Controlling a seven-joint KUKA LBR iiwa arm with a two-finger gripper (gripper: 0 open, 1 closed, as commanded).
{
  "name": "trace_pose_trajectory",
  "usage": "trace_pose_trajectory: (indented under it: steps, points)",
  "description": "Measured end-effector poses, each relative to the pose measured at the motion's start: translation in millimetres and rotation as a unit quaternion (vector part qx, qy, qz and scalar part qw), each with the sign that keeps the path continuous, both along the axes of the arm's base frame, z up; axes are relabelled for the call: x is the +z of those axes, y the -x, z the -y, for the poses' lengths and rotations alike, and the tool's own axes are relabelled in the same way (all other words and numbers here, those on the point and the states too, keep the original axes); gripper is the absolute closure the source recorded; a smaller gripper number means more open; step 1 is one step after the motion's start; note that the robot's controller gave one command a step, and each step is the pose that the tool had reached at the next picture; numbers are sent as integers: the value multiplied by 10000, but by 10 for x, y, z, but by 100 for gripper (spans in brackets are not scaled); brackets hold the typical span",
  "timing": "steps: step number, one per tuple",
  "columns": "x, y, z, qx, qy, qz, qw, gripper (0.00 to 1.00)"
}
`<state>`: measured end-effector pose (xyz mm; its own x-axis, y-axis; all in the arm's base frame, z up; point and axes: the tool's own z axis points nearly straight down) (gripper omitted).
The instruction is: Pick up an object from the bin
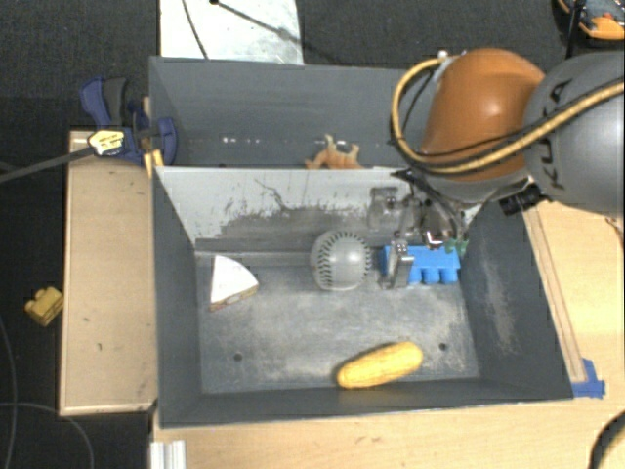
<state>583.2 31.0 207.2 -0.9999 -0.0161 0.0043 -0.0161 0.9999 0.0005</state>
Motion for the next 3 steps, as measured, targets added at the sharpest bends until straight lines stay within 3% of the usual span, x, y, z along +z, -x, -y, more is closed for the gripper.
trace_pose_trajectory:
  steps: [1, 2, 3]
  points:
    - [50, -12, 1, -4, -2, 40, 10000, 0]
    - [-653, -72, -161, 147, -2, 65, 9999, 0]
    - [-883, -85, -221, 12, -5, 92, 10000, 0]
